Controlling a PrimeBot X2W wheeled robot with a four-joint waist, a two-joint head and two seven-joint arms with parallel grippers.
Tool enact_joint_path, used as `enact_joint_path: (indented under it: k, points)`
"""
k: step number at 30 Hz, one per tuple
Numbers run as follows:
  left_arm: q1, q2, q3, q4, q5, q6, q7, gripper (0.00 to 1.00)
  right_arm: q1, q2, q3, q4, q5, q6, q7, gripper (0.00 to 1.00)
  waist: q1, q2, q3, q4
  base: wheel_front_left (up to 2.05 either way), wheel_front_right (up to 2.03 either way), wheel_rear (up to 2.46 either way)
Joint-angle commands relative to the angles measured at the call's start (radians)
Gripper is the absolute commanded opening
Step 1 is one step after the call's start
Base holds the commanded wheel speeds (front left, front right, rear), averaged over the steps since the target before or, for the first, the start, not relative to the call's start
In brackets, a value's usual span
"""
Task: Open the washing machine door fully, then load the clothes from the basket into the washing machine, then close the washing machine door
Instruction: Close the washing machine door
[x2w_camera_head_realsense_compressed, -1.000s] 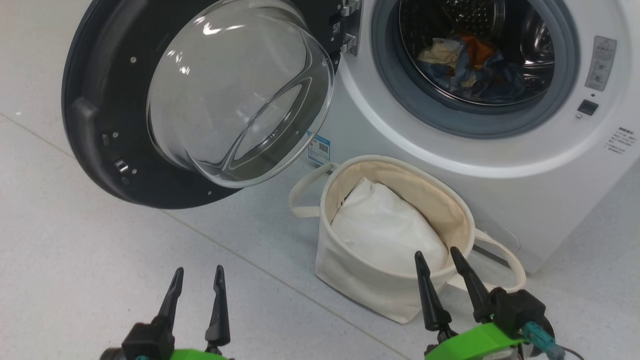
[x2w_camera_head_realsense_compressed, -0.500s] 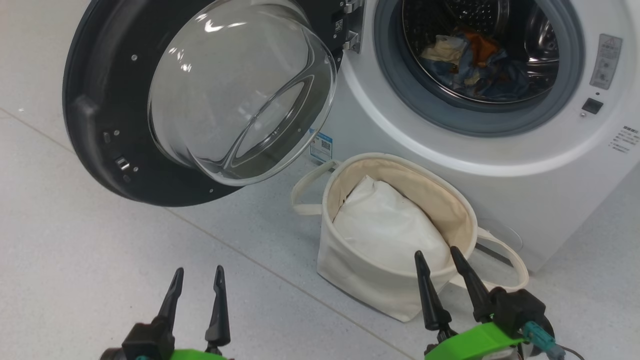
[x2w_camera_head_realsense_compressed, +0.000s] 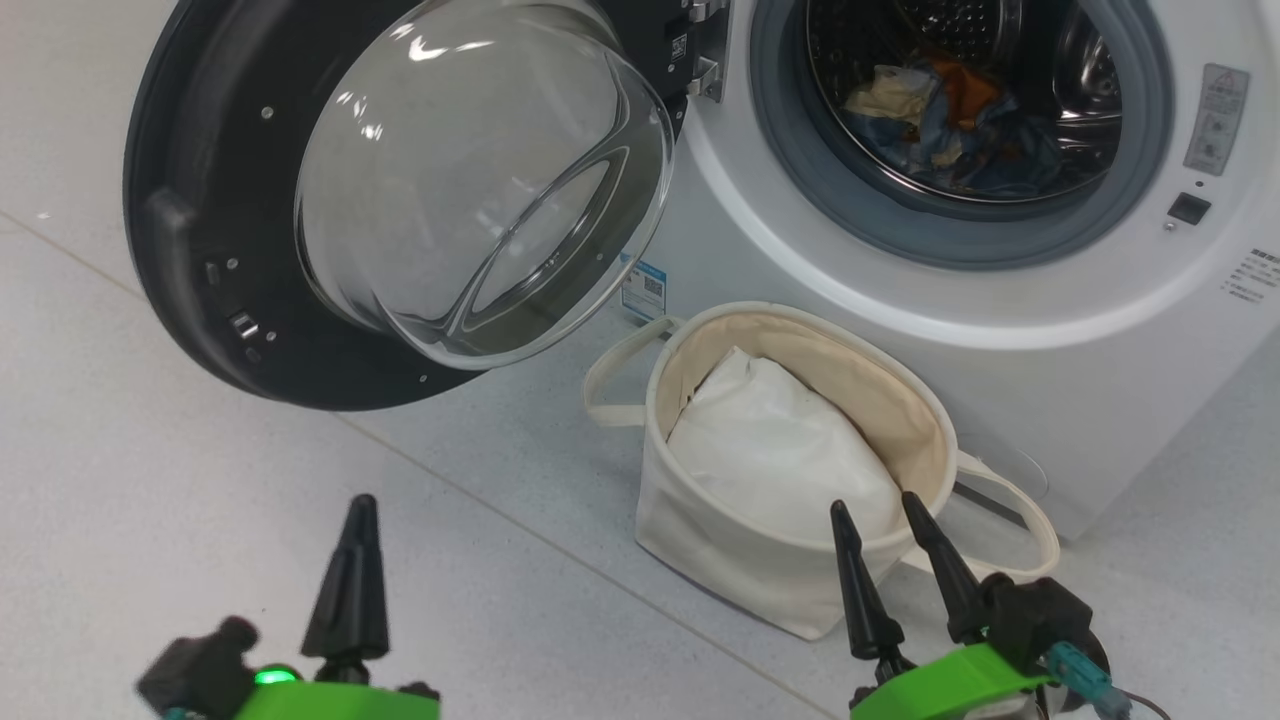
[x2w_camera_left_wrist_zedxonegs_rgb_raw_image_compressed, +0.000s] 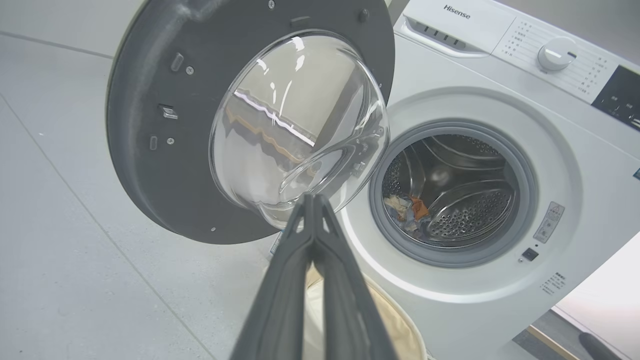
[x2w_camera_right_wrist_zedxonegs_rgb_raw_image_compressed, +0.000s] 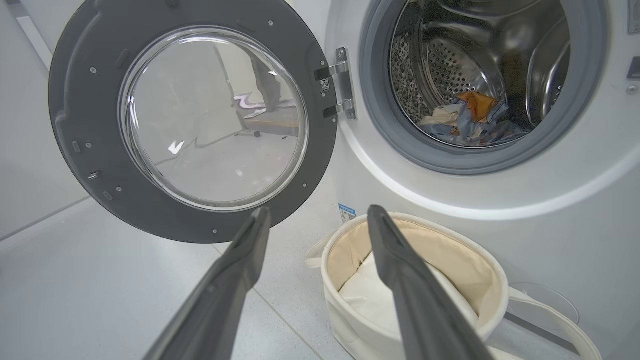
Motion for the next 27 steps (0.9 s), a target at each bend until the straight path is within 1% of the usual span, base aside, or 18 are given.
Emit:
enact_joint_path:
  k: [1, 3, 5, 7, 9, 12, 14, 16, 19, 21, 25, 27]
  points:
    - [-0.026, 0.007, 0.05, -0.044, -0.04, -0.021, -0.005, 0.0, -0.029, -0.003, 0.015, -0.029, 0.008, 0.0, -0.005, 1.0, 0.0, -0.0001, 0.002, 0.0, 0.0, 0.0, 0.0]
    - [-0.033, 0.007, 0.083, -0.052, -0.144, -0.069, -0.005, 0.0, -0.029, -0.003, 0.013, -0.026, 0.006, 0.0, -0.005, 1.0, 0.0, -0.0001, 0.005, 0.0, 0.0, 0.0, 0.0]
    - [-0.046, 0.007, 0.101, -0.052, -0.239, -0.132, -0.005, 0.0, -0.032, -0.003, 0.015, -0.022, 0.002, 0.0, -0.005, 1.0, 0.0, -0.0001, 0.008, 0.001, 0.0, 0.0, 0.0]
    - [-0.064, 0.013, 0.124, -0.065, -0.366, -0.168, 0.009, 0.0, -0.035, -0.003, 0.021, -0.02, -0.001, 0.0, -0.005, 1.0, 0.0, -0.0001, 0.013, -0.001, 0.0, 0.0, 0.0]
    - [-0.089, 0.042, 0.165, -0.107, -0.53, -0.18, 0.067, 0.0, -0.04, -0.003, 0.022, -0.021, -0.004, 0.0, -0.005, 1.0, 0.0, -0.0001, 0.021, -0.003, 0.0, 0.0, 0.0]
    - [-0.132, 0.101, 0.268, -0.191, -0.794, -0.183, 0.178, 0.0, -0.048, -0.003, 0.019, -0.026, -0.013, 0.0, -0.005, 1.0, 0.0, -0.0001, 0.038, -0.008, 0.0, 0.0, 0.0]
    - [-0.162, 0.155, 0.342, -0.226, -0.918, -0.182, 0.243, 0.0, -0.053, -0.003, 0.014, -0.025, -0.022, 0.0, -0.005, 1.0, 0.0, -0.0001, 0.052, -0.012, 0.0, 0.0, 0.0]
    - [-0.196, 0.218, 0.413, -0.229, -0.991, -0.16, 0.286, 0.0, -0.058, -0.003, 0.01, -0.024, -0.031, 0.0, -0.005, 1.0, 0.0, -0.0001, 0.067, -0.015, 0.0, 0.0, 0.0]
    - [-0.265, 0.297, 0.502, -0.166, -1.122, -0.093, 0.365, 0.0, -0.069, -0.003, 0.013, -0.022, -0.045, 0.0, -0.005, 1.0, 0.0, -0.0001, 0.091, -0.024, 0.0, 0.0, 0.0]
    - [-0.317, 0.352, 0.546, -0.097, -1.197, -0.051, 0.42, 0.0, -0.079, -0.003, 0.015, -0.02, -0.056, 0.0, -0.005, 1.0, 0.0, -0.0001, 0.109, -0.03, 0.0, 0.0, 0.0]
    - [-0.428, 0.457, 0.599, 0.084, -1.279, 0.007, 0.492, 0.0, -0.101, -0.003, 0.011, -0.015, -0.086, 0.0, -0.005, 1.0, 0.0, -0.0001, 0.148, -0.041, 0.0, 0.0, 0.0]
    - [-0.486, 0.505, 0.61, 0.184, -1.287, 0.02, 0.505, 0.0, -0.112, -0.003, 0.008, -0.012, -0.103, 0.0, -0.005, 1.0, 0.0, -0.0001, 0.168, -0.048, 0.0, 0.0, 0.0]
